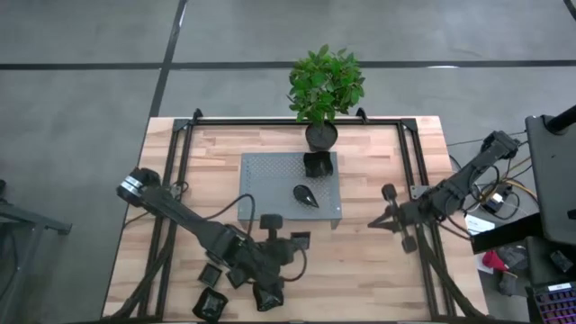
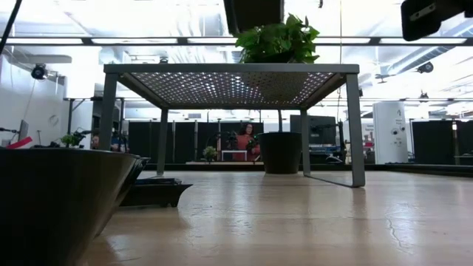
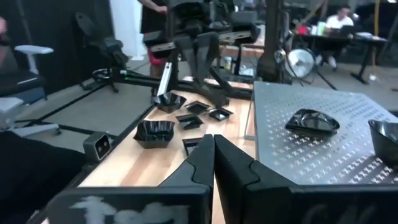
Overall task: Pick & Place Mini shaped plates
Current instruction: Put the black square plate on the shelf
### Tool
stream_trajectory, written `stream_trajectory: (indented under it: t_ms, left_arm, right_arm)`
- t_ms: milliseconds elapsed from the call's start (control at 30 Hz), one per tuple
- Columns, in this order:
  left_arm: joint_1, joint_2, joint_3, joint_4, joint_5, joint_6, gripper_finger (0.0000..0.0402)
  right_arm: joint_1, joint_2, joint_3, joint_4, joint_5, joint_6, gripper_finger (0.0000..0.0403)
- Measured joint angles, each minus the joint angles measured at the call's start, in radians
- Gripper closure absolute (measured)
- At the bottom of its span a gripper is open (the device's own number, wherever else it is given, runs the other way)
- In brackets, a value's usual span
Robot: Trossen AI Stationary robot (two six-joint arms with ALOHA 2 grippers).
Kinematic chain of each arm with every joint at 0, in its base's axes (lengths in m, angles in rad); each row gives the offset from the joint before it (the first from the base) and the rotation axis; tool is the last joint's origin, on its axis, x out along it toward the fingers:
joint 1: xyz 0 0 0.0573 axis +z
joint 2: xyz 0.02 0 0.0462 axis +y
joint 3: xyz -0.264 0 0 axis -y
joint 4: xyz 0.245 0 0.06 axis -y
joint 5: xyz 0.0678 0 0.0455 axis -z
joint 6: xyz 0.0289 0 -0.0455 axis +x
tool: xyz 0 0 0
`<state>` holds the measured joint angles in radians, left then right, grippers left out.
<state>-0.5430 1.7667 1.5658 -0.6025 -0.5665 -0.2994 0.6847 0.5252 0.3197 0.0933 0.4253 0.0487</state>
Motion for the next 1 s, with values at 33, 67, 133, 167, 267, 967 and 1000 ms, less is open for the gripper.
stream_trajectory:
  t_ms: [33, 67, 133, 167, 267, 967, 1000]
  left_arm:
    - [0.0, -0.009, 0.0, -0.009, -0.008, -0.007, 0.0401]
    - [0.0, -0.02, 0.0, -0.016, -0.013, -0.013, 0.0401]
    - [0.0, -0.038, 0.0, -0.034, -0.022, -0.018, 0.0401]
    - [0.0, -0.045, 0.0, -0.042, -0.027, -0.021, 0.0401]
    - [0.0, -0.07, 0.0, -0.083, -0.03, -0.038, 0.0401]
    - [0.221, -0.154, -0.001, -0.42, -0.135, -0.075, 0.0401]
    - [0.239, -0.154, -0.001, -0.423, -0.135, -0.068, 0.0401]
  right_arm:
    - [-0.021, -0.017, -0.009, 0.001, -0.031, -0.011, 0.0394]
    - [-0.043, -0.034, -0.018, 0.001, -0.062, -0.019, 0.0394]
    - [-0.093, -0.065, -0.036, 0.0, -0.114, -0.029, 0.0394]
    - [-0.119, -0.08, -0.044, 0.0, -0.137, -0.036, 0.0394]
    - [-0.185, -0.129, -0.061, -0.023, -0.204, -0.056, 0.0394]
    - [-0.326, -0.473, -0.145, -0.259, -0.269, -0.051, 0.0394]
    - [-0.326, -0.479, -0.145, -0.266, -0.269, -0.046, 0.0394]
